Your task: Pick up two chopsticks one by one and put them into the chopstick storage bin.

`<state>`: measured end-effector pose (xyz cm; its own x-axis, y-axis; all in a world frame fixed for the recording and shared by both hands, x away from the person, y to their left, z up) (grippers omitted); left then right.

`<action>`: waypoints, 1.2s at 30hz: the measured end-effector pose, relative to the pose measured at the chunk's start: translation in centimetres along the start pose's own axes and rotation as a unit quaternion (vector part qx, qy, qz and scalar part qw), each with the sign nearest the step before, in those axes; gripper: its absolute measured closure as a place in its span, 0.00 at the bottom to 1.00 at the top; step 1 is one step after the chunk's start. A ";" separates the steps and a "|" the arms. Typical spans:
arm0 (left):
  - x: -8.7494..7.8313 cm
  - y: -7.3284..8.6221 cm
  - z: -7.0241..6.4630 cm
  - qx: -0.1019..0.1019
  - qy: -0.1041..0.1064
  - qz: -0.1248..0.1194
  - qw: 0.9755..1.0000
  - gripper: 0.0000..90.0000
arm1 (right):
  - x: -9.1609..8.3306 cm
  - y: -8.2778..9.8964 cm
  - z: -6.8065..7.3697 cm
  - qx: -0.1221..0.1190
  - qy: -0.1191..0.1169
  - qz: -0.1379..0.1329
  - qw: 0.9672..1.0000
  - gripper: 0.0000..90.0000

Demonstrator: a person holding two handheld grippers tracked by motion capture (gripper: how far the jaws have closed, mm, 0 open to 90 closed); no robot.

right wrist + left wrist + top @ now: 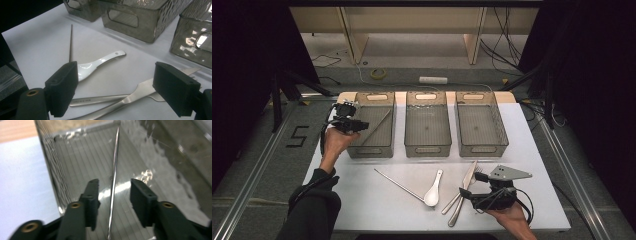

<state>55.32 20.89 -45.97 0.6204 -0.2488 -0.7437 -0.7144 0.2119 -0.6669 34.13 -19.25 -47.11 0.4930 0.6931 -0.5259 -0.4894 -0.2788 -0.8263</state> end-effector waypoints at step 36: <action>-8.6 4.3 -13.7 0.305 0.160 0.024 0.939 0.21 | -0.3 -0.1 0.4 -0.007 -0.004 -0.006 1.000 0.23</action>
<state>42.52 10.99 -41.79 0.3943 -0.4750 -0.7867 -0.3607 0.7073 -0.6079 33.79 -19.17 -46.78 0.4933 0.7010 -0.5150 -0.4743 -0.2795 -0.8348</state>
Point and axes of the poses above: each handheld gripper's, and its own axes: x roughly forward along the jaws, y roughly out of its underside, z roughly to its left, the point moved 6 cm from there along x, roughly forward along the jaws, and after that the axes turned 3 degrees about -y, right-handed, at the moved point
